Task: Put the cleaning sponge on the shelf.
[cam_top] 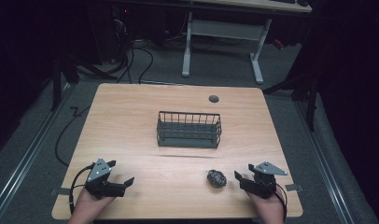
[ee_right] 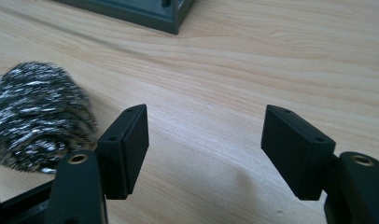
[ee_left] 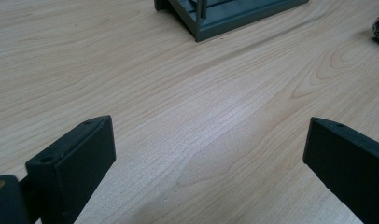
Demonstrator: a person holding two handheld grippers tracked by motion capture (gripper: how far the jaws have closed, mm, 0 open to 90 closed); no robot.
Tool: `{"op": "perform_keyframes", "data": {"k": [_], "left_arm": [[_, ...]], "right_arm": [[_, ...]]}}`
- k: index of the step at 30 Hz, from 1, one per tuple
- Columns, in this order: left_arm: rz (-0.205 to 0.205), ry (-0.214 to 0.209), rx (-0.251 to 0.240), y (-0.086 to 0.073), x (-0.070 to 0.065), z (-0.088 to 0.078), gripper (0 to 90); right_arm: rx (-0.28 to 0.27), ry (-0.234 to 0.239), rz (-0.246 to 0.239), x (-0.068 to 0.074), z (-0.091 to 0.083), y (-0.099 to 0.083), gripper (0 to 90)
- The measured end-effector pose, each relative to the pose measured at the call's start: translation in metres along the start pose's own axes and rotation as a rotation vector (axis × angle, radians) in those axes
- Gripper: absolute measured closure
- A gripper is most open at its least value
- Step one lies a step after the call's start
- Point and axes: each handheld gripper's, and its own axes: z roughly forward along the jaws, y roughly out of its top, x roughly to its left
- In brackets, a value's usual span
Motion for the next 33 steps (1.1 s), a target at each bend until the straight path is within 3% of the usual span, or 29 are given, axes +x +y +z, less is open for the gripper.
{"op": "perform_keyframes", "data": {"k": [22, 29, 33], "left_arm": [[0.008, -0.004, 0.005, 0.0006, -0.0015, 0.0014, 3.0], [0.003, -0.007, 0.001, 0.0007, -0.0021, -0.0004, 3.4], [0.006, -0.010, 0.003, 0.0001, -0.0028, -0.0009, 3.4]], "right_arm": [[-0.040, -0.011, -0.006, -0.0010, -0.0008, -0.0027, 30.1], [-0.028, -0.011, 0.017, -0.0022, 0.0002, -0.0015, 29.2], [0.009, -0.022, -0.019, 0.0016, 0.0017, 0.0034, 28.7]]}}
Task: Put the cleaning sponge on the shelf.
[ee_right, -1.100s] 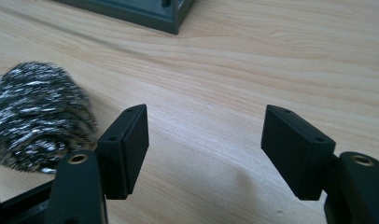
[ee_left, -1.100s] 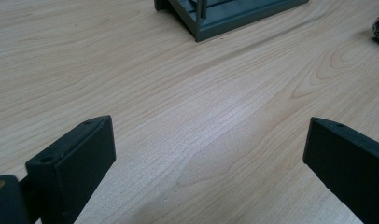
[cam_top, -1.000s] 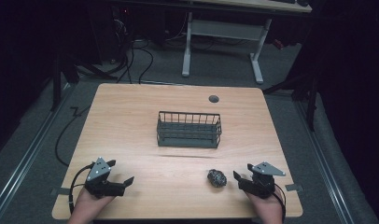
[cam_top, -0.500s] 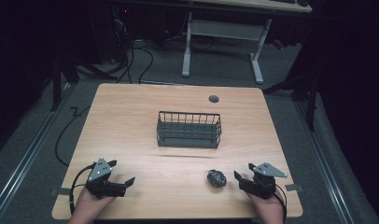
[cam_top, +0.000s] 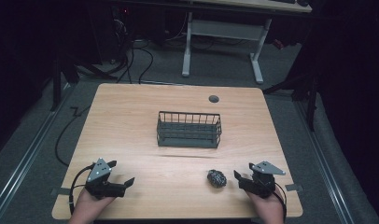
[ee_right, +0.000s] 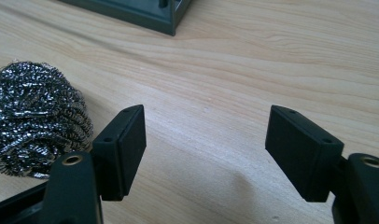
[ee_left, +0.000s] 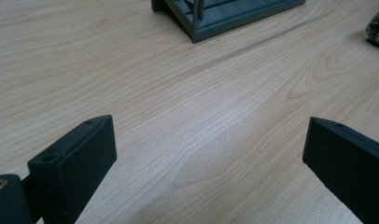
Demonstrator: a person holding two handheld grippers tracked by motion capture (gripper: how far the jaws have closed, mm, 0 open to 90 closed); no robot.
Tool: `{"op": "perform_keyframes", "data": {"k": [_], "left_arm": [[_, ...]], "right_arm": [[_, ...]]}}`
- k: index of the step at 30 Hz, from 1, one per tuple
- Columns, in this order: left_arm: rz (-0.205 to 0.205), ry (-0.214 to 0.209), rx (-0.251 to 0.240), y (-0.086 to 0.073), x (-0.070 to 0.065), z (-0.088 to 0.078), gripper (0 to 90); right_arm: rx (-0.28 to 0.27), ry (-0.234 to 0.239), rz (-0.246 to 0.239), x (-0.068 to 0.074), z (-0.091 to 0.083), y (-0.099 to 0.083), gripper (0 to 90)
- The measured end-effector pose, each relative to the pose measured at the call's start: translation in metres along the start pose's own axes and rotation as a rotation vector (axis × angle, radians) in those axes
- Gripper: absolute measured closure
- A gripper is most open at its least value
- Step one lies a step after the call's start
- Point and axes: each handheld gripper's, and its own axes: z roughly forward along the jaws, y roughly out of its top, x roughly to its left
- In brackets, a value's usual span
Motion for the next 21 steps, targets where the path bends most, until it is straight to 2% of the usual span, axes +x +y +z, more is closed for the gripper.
{"op": "perform_keyframes", "data": {"k": [7, 8, 9, 10, 15, 21], "left_arm": [[0.010, -0.015, -0.004, 0.000, -0.001, 0.000, 3.7], [0.010, -0.013, -0.008, 0.000, -0.002, 0.000, 3.7], [0.011, -0.011, -0.006, 0.000, -0.002, 0.000, 3.7], [0.011, -0.011, -0.005, 0.000, -0.002, 0.000, 3.7], [0.013, -0.007, -0.005, 0.001, -0.002, 0.000, 3.6], [0.009, -0.009, -0.008, 0.001, -0.002, 0.000, 3.4]], "right_arm": [[0.097, 0.009, 0.009, 0.003, 0.005, 0.015, 27.2], [0.119, 0.014, 0.004, 0.004, 0.006, 0.016, 26.8], [0.166, 0.025, 0.002, 0.005, 0.009, 0.019, 26.3], [0.166, 0.025, 0.002, 0.005, 0.009, 0.019, 26.3], [0.254, 0.042, -0.032, 0.006, 0.014, 0.024, 26.9], [0.319, 0.066, -0.041, 0.007, 0.015, 0.030, 27.2]]}}
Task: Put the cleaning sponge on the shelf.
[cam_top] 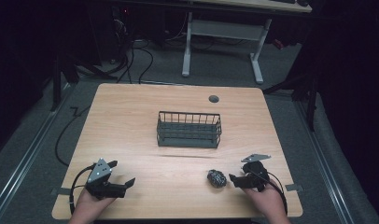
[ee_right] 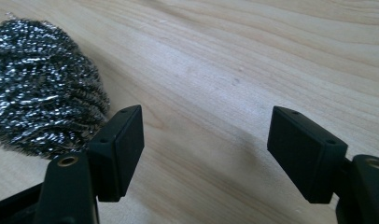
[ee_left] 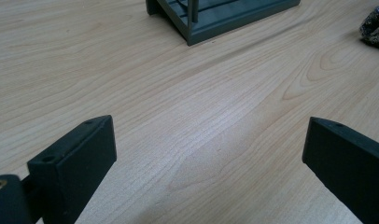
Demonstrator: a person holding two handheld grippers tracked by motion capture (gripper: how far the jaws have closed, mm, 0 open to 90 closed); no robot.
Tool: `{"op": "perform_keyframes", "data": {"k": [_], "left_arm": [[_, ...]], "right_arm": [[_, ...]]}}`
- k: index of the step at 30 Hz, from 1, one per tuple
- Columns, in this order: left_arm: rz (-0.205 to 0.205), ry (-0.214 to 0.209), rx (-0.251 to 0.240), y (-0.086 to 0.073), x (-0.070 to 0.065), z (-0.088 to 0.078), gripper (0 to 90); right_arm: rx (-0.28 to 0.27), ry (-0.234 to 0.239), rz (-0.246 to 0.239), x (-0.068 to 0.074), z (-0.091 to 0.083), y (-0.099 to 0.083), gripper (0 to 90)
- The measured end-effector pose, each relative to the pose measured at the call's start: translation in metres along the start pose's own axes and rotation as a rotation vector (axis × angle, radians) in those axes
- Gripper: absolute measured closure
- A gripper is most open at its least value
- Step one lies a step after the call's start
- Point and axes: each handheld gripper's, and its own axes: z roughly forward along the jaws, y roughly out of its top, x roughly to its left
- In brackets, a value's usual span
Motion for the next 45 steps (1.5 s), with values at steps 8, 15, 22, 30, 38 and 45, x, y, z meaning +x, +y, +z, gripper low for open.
{"op": "perform_keyframes", "data": {"k": [8, 15, 22, 30, 38, 45], "left_arm": [[-0.008, 0.003, 0.005, 0.000, -0.001, 0.000, 2.7], [0.001, 0.009, 0.015, -0.001, -0.001, 0.001, 2.2], [-0.002, 0.009, 0.013, -0.001, -0.001, 0.000, 1.8], [-0.014, 0.008, 0.005, 0.000, 0.001, 0.000, 1.7], [-0.013, 0.003, 0.008, -0.001, 0.000, 0.001, 1.7], [-0.004, -0.001, 0.011, 0.000, 0.001, 0.003, 1.6]], "right_arm": [[0.096, 0.007, -0.048, 0.005, -0.004, 0.009, 27.2], [0.164, -0.002, -0.090, 0.006, -0.008, 0.019, 27.0], [0.228, 0.013, -0.120, 0.004, -0.006, 0.026, 26.2], [0.303, 0.017, -0.151, 0.005, -0.008, 0.036, 26.8], [0.393, 0.025, -0.197, 0.010, -0.011, 0.039, 22.4], [0.428, 0.034, -0.220, 0.021, -0.016, 0.042, 18.6]]}}
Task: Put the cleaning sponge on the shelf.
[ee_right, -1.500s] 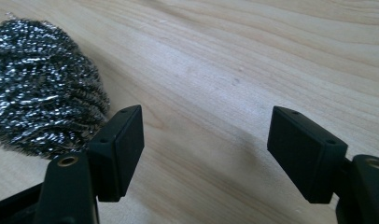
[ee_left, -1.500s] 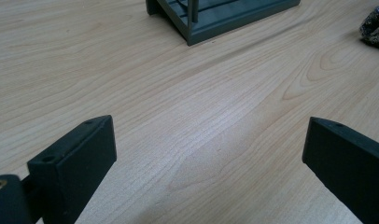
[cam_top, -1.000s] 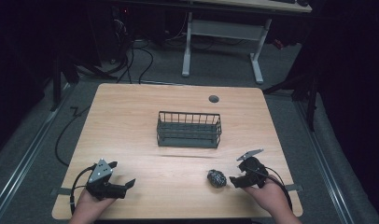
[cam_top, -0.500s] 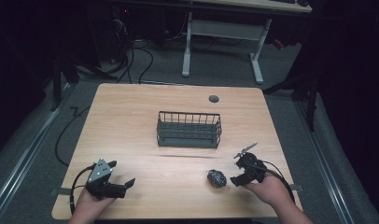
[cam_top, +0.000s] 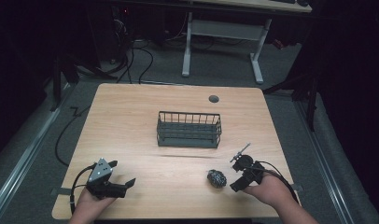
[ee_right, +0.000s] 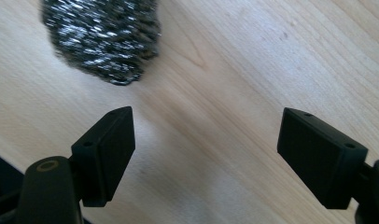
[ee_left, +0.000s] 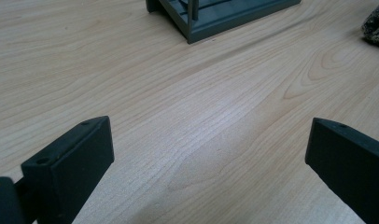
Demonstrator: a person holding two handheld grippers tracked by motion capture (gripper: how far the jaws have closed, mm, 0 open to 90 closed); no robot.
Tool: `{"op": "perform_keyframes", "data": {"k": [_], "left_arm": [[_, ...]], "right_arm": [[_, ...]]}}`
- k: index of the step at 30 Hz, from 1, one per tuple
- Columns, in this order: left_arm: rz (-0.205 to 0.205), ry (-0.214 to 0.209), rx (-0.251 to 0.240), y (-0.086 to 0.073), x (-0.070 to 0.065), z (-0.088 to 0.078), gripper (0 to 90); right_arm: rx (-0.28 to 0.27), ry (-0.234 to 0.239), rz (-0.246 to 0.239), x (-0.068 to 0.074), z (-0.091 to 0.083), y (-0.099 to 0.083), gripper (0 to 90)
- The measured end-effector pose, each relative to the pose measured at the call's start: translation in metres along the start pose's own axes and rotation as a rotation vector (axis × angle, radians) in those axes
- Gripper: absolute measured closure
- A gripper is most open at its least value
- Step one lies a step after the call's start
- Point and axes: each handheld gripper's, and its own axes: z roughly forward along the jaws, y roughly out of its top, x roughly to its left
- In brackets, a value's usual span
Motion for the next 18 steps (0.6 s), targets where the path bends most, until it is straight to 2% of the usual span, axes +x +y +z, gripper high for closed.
{"op": "perform_keyframes", "data": {"k": [7, 8, 10, 15, 17, 18], "left_arm": [[0.001, -0.002, -0.004, 0.001, 0.000, -0.003, 0.1], [0.002, 0.001, -0.005, 0.001, 0.000, -0.003, 0.1], [0.004, 0.006, -0.006, 0.001, 0.000, -0.003, 0.1], [0.007, 0.021, -0.015, 0.002, 0.000, -0.005, 0.1], [0.007, 0.022, -0.017, 0.002, 0.000, -0.005, 0.1], [0.009, 0.024, -0.016, 0.002, 0.000, -0.005, 0.1]], "right_arm": [[0.010, 0.029, -0.003, 0.014, -0.005, 0.008, 16.3], [0.005, 0.034, -0.029, 0.015, -0.005, 0.010, 16.1], [0.006, 0.040, -0.026, 0.019, -0.004, 0.013, 15.8], [0.002, 0.053, -0.068, 0.026, 0.001, 0.021, 15.2], [0.007, 0.063, -0.055, 0.031, 0.004, 0.024, 15.2], [0.006, 0.066, -0.071, 0.032, 0.005, 0.025, 15.2]]}}
